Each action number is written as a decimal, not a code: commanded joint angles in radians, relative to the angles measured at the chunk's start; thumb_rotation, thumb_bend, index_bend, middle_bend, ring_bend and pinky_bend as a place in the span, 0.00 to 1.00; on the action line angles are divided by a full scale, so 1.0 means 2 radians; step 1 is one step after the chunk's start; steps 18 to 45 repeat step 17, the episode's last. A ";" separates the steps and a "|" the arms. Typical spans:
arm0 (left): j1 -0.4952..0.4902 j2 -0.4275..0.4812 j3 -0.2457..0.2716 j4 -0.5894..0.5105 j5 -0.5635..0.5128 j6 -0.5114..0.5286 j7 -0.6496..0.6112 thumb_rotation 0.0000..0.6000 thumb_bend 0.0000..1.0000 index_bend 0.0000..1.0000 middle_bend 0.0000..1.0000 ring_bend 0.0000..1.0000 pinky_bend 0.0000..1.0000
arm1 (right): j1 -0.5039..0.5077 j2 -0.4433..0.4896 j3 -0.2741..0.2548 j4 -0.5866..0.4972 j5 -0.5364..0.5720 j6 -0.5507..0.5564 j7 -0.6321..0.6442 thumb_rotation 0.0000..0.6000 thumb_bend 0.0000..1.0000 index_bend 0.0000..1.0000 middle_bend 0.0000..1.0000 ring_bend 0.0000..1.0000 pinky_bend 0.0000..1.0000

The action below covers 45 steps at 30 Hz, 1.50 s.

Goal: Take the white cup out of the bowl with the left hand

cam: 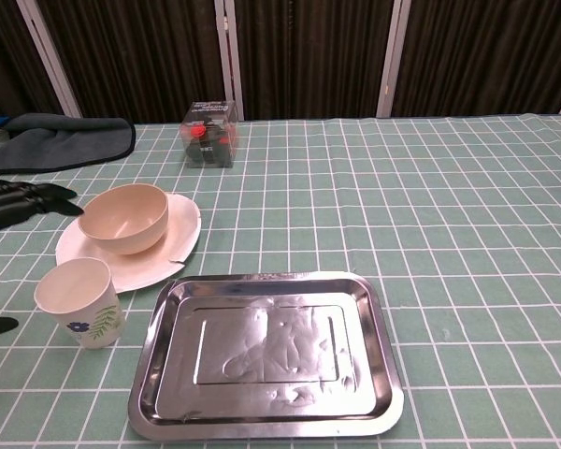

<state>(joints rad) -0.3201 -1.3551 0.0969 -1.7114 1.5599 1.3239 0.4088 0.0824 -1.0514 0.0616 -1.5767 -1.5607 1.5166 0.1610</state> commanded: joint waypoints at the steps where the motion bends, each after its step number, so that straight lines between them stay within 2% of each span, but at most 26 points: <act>1: 0.025 0.021 0.002 -0.013 0.022 0.045 -0.023 1.00 0.22 0.09 0.00 0.00 0.00 | 0.000 0.000 0.000 0.000 0.000 0.000 -0.001 1.00 0.04 0.03 0.00 0.00 0.00; 6: 0.061 0.035 -0.008 -0.008 0.033 0.121 -0.040 1.00 0.21 0.03 0.00 0.00 0.00 | 0.001 -0.002 0.000 0.001 -0.001 -0.001 -0.004 1.00 0.04 0.03 0.00 0.00 0.00; 8: 0.097 0.041 -0.022 0.007 -0.007 0.167 -0.047 1.00 0.20 0.00 0.00 0.00 0.00 | 0.002 -0.006 -0.002 0.001 -0.003 -0.004 -0.017 1.00 0.04 0.03 0.00 0.00 0.00; 16: 0.122 0.050 -0.036 0.025 -0.044 0.175 -0.057 1.00 0.18 0.00 0.00 0.00 0.00 | 0.004 -0.012 -0.005 0.000 -0.006 -0.006 -0.037 1.00 0.04 0.03 0.00 0.00 0.00; 45: 0.124 0.052 -0.036 0.025 -0.045 0.175 -0.060 1.00 0.18 0.00 0.00 0.00 0.00 | 0.004 -0.013 -0.005 0.000 -0.006 -0.007 -0.039 1.00 0.04 0.03 0.00 0.00 0.00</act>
